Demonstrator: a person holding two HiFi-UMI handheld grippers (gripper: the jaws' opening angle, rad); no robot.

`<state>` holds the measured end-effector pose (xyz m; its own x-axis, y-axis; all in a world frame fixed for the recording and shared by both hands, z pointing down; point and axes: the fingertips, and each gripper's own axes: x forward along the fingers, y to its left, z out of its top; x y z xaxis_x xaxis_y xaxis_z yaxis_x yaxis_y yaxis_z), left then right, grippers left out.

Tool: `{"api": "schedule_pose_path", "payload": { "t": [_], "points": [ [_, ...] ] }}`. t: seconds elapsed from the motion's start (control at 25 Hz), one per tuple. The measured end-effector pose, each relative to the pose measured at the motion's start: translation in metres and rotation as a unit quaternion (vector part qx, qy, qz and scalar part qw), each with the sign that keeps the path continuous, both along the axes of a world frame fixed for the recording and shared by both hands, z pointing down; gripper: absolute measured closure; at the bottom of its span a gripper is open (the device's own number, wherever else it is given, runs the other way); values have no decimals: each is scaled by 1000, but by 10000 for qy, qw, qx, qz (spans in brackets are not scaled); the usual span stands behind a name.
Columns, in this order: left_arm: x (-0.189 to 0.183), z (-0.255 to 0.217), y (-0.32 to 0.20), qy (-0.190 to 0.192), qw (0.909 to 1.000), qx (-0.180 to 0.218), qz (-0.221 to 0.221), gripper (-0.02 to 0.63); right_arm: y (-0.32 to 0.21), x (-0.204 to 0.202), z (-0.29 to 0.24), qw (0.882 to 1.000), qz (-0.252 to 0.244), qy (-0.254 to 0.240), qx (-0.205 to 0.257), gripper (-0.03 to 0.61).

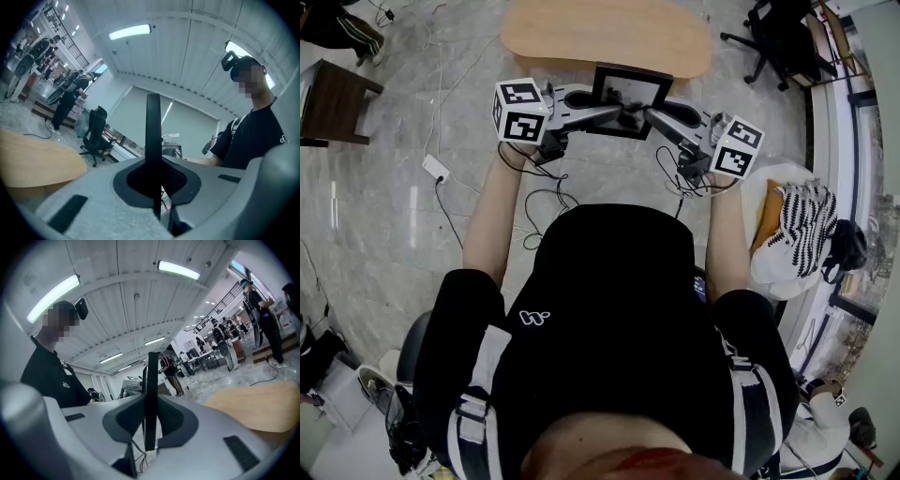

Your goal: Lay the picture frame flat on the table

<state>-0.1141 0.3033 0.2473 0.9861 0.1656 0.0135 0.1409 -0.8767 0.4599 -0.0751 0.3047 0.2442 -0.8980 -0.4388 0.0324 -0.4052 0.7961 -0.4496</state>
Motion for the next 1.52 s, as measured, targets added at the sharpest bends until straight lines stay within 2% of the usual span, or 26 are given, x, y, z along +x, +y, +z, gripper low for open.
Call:
{"api": "schedule_pose_path", "payload": {
  "t": [0.28,0.52,0.8,1.08,1.36,1.52],
  "points": [
    [20,5,-3,-21,10000,-41,-6,597,-3,20,5,9999,53,-88,1,508],
    [37,18,-43,-129,9997,-84,-165,597,-44,39,19,9996,-3,-281,-12,508],
    [61,39,-158,-346,9970,-323,-608,597,-162,64,41,9978,-252,-598,-151,508],
    [123,45,-290,-509,9936,-608,-807,595,-296,125,48,9952,-449,-733,-457,508],
    [163,54,-373,-769,9900,-832,-845,597,-379,165,58,9933,-416,-853,-657,508],
    [162,67,-426,-932,9859,-1101,-843,597,-430,164,72,9900,-288,-1006,-951,508]
  ]
}}
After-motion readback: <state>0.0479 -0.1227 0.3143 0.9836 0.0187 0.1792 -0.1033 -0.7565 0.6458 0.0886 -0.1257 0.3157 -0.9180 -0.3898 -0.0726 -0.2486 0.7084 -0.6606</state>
